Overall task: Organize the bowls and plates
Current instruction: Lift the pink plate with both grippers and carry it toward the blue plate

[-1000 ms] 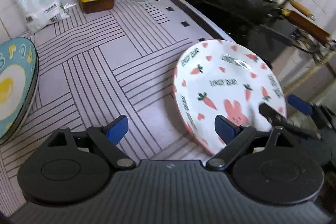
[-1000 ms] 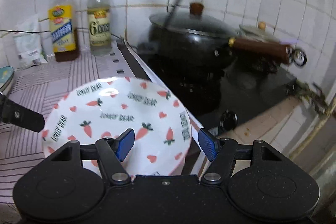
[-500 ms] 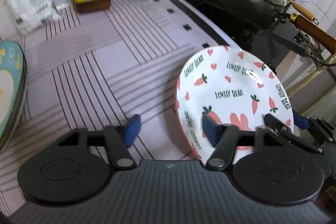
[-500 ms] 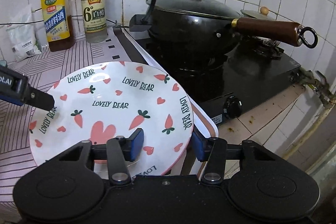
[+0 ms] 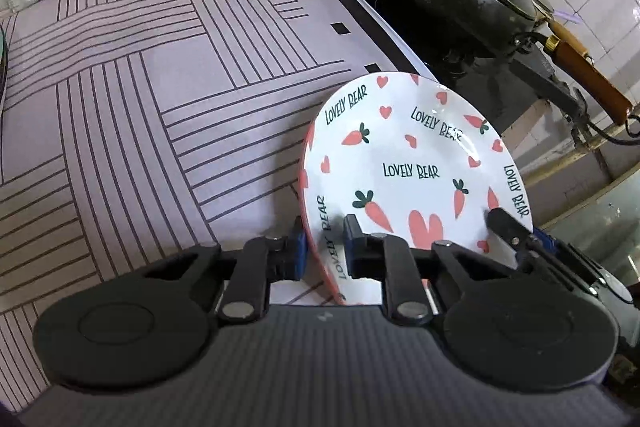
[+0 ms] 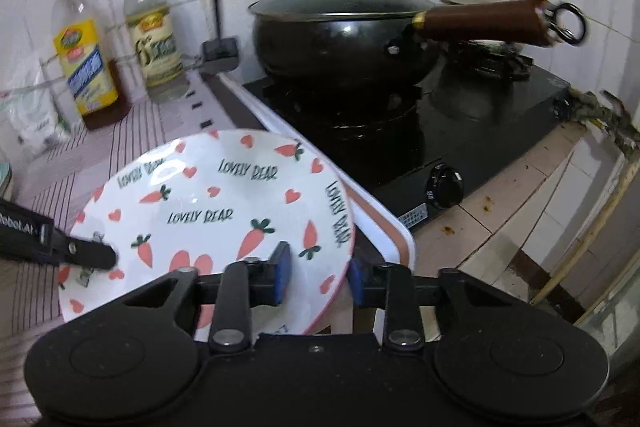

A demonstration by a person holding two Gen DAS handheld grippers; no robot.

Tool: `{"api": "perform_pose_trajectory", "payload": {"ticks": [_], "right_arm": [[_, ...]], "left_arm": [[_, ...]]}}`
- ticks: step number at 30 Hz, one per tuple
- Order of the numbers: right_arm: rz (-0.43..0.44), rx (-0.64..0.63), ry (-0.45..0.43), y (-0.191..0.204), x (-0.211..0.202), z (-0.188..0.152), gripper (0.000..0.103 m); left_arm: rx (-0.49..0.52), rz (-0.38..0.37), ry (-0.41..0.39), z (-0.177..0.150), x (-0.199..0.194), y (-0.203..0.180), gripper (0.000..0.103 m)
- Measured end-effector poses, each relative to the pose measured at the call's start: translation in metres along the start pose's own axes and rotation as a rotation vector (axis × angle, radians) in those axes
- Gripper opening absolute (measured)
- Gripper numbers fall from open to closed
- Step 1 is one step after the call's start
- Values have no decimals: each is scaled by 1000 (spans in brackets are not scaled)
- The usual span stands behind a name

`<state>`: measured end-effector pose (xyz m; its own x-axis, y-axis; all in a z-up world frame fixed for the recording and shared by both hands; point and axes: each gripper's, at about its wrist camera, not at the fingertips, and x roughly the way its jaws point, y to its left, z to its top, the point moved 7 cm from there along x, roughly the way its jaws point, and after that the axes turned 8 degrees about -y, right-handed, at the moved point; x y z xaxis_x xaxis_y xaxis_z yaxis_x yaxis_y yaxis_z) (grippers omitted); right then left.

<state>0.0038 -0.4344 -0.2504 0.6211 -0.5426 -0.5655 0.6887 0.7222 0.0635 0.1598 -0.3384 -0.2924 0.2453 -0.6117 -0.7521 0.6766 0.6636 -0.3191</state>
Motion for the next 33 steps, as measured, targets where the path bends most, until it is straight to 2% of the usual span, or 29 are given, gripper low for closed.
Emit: {"api": "perform_pose_trajectory", "payload": {"ticks": [5,12,21,33], "right_arm": [[3,-9,-50,5,-8,5,23],[112,-13,-28,24,-18,14,21],[243,-16,-23,65,-43,18,21],[395,-68,-29,122,-77,29,21]], "left_arm": [[25,18,-34,1,-15,5,17],[66,79,-68,5,-54,18,17],[56,155,-100,3,-111,48,17],[-5,211,-169,-6,-172,87,17]]}}
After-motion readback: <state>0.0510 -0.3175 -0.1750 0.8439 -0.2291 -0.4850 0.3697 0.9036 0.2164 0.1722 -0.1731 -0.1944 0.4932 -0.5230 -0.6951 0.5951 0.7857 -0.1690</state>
